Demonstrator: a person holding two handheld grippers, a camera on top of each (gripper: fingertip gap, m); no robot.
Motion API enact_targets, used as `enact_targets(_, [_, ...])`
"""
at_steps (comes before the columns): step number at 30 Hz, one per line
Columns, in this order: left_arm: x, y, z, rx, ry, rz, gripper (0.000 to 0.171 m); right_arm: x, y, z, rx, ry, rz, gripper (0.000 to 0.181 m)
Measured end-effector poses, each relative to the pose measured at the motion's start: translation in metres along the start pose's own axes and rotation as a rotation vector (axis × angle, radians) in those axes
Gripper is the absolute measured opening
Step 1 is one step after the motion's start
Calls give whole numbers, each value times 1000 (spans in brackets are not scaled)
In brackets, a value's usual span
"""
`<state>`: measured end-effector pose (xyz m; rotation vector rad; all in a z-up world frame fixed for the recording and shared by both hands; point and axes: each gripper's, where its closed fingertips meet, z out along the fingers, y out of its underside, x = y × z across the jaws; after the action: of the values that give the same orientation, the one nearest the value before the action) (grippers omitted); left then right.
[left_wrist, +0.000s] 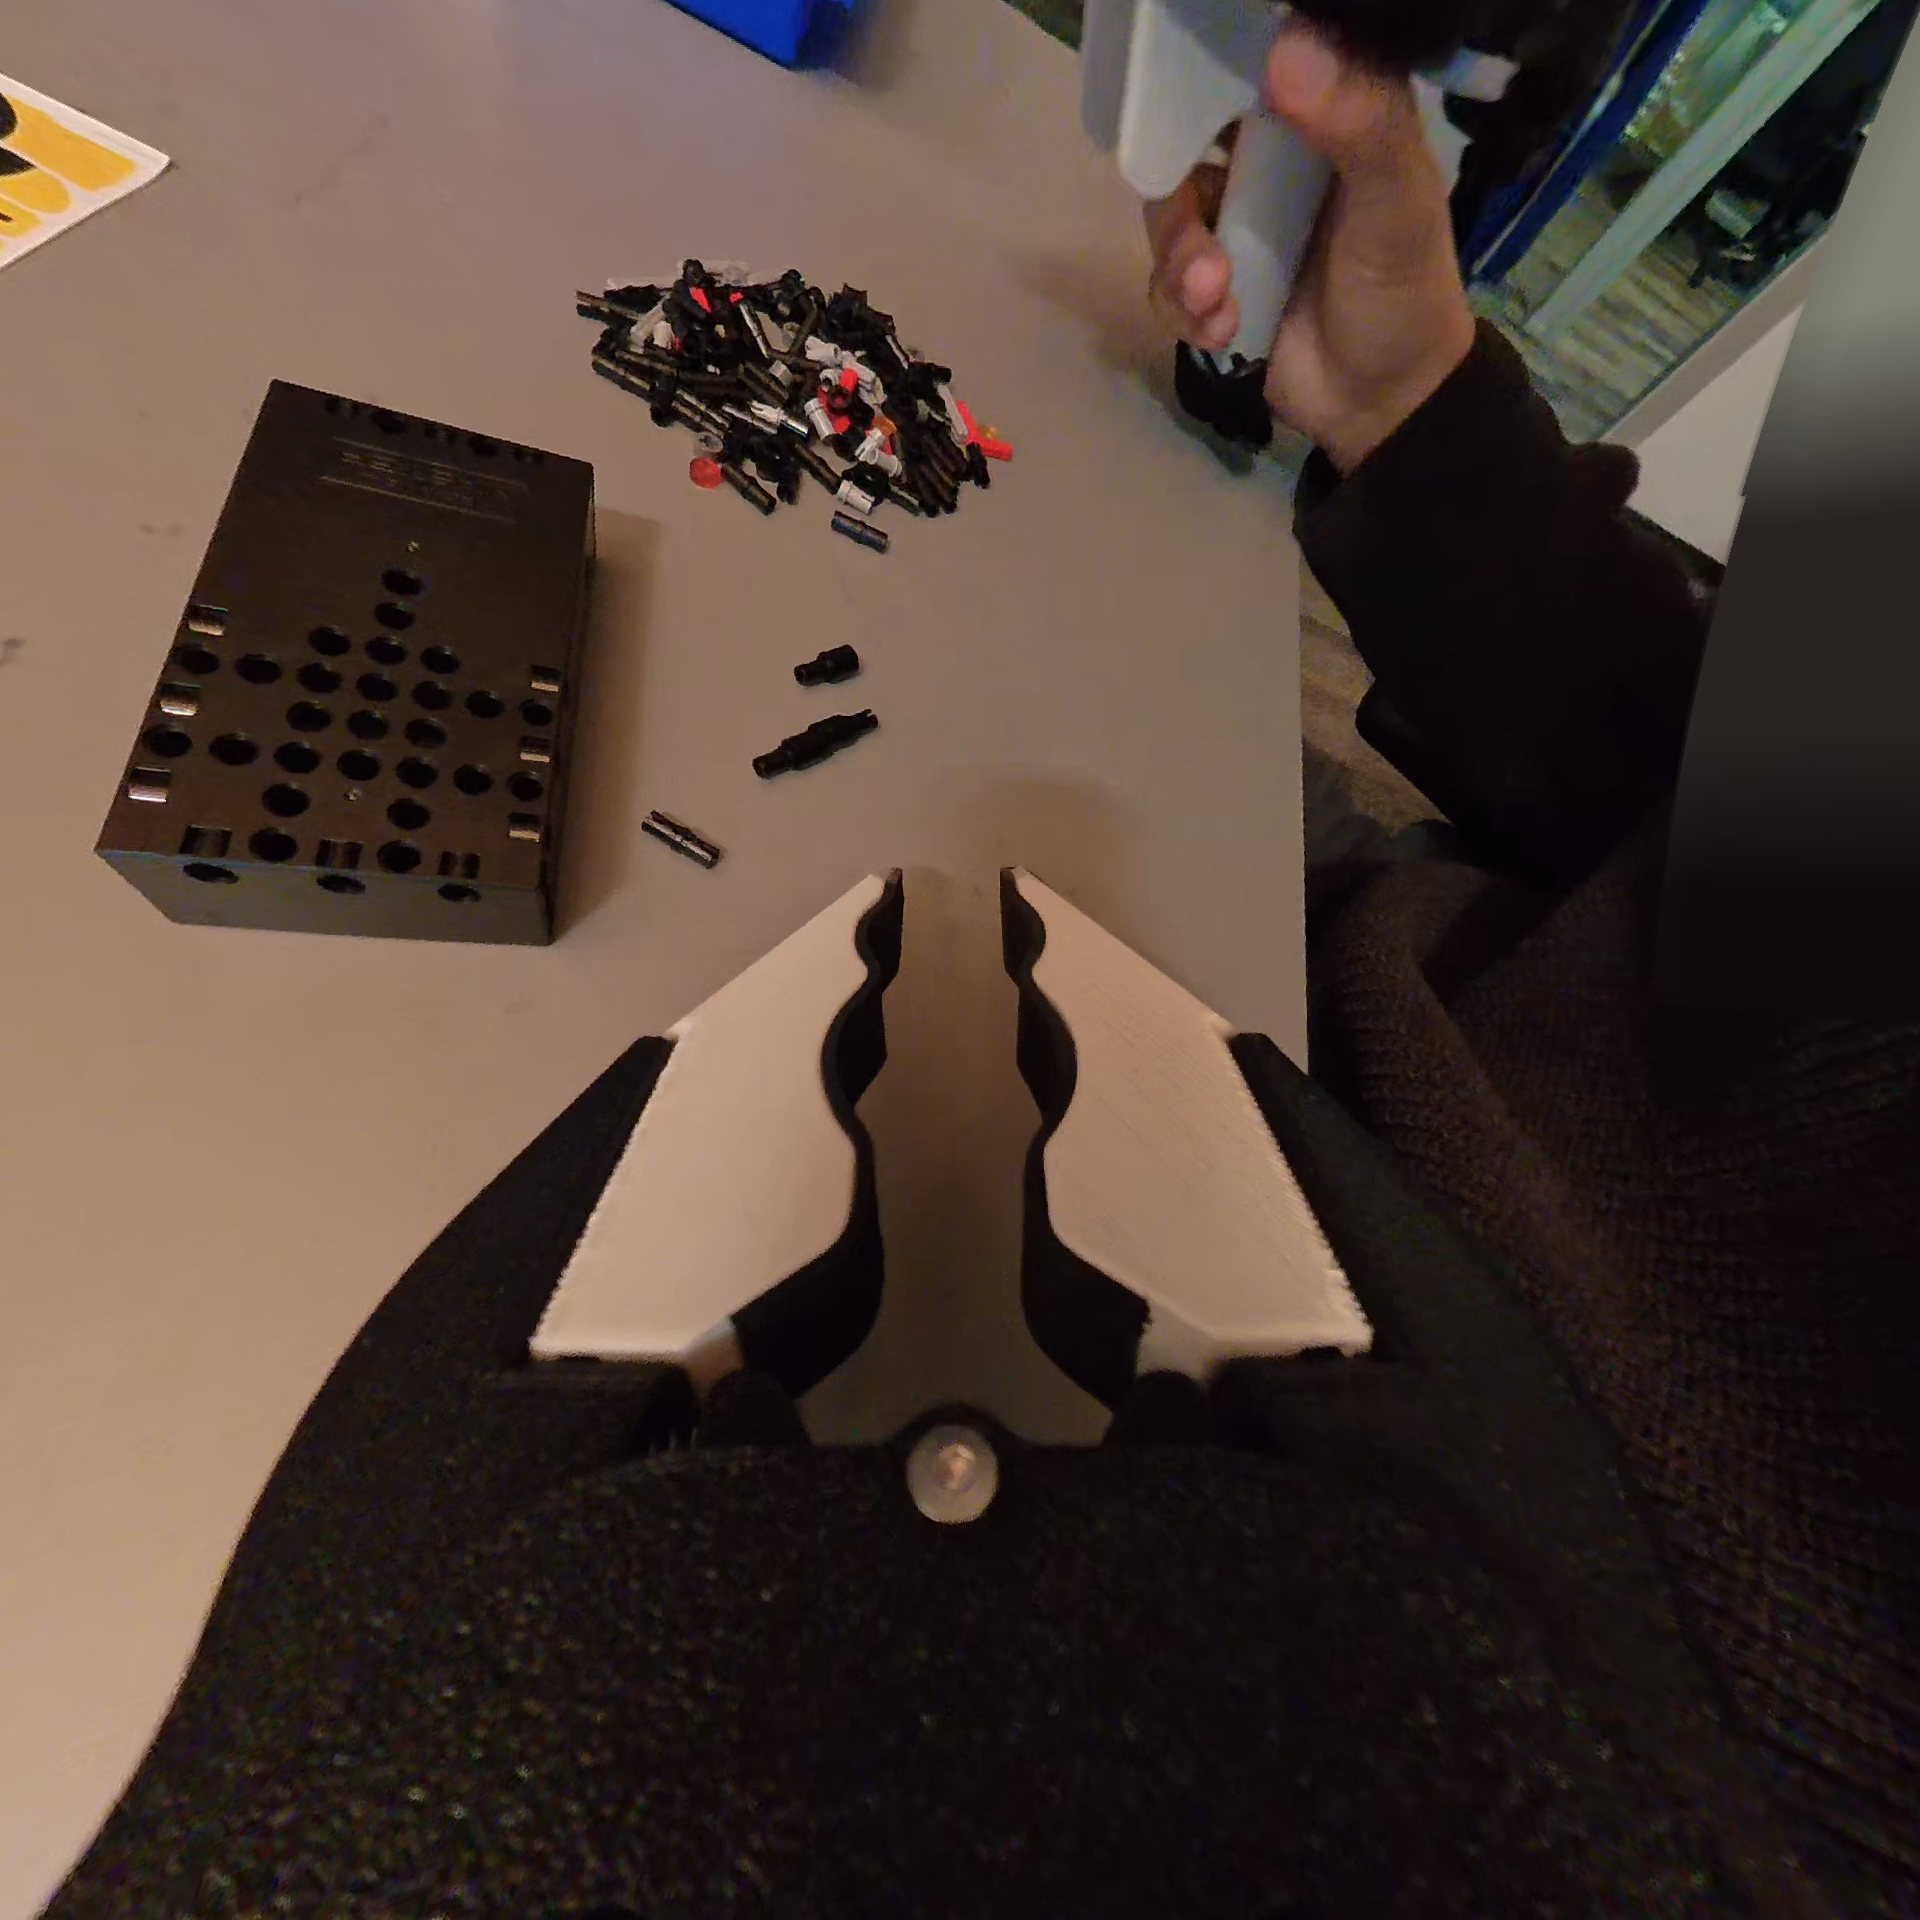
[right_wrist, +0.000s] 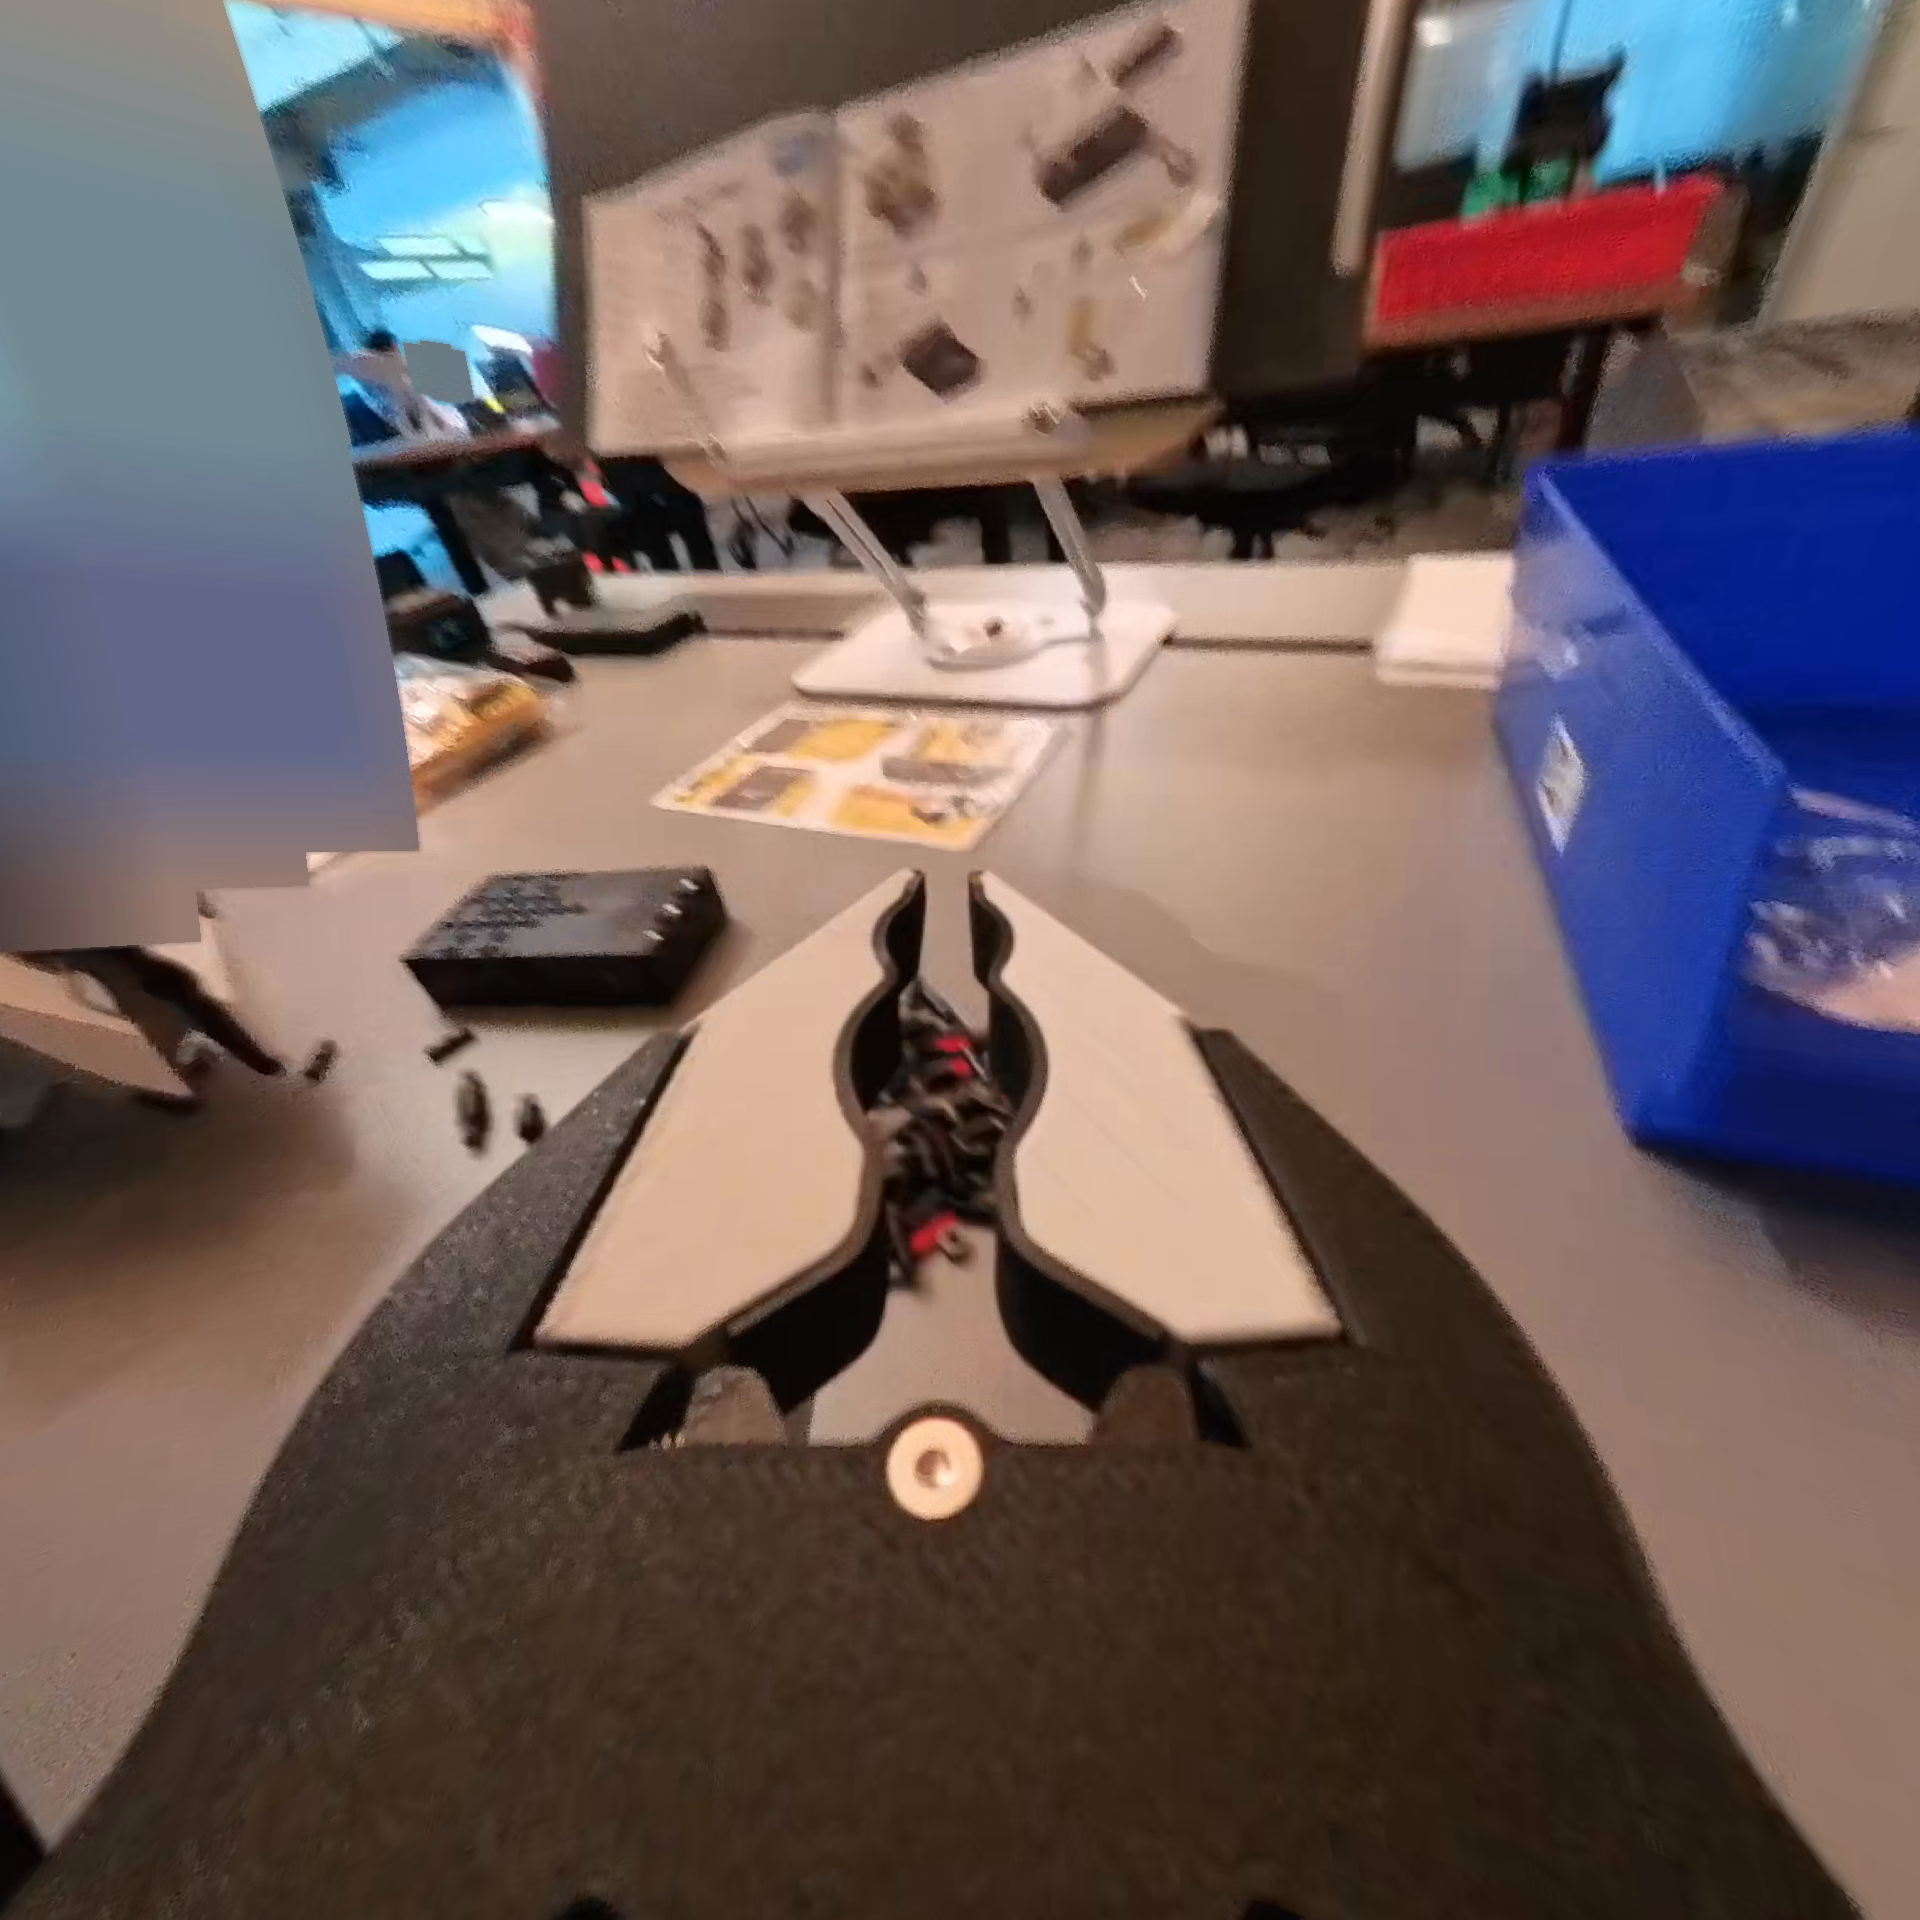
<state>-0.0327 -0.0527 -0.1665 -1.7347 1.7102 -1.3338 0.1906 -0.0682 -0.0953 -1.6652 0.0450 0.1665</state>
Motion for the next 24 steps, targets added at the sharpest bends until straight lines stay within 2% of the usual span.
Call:
enact_targets(2, [0, -1, 0, 5, 4, -8, 18, 20, 19, 2, -86, 40, 31, 10])
enact_targets(3, [-1, -1, -1, 8, 6, -17, 18, 25, 25, 4, -120, 41, 63, 17])
enact_targets(7, [-2, -5, -4, 36, 30, -53, 18, 23, 34, 15, -184, -8, 127, 20])
enact_targets(12, [17, -47, -30, 220, 154, -110, 18, 19, 42, 19, -238, -35, 128, 20])
enact_targets(14, [1, -58, -37, 263, 77, -95, 18, 19, 42, 20, -244, -29, 124, 20])
enact_targets(18, [-37, -47, -35, 228, -95, -93, 17, 25, 41, 19, -236, 11, 122, 19])
enact_targets(24, [-41, -46, -35, 258, -127, -58, 17, 29, 38, 17, -217, 89, 50, 19])
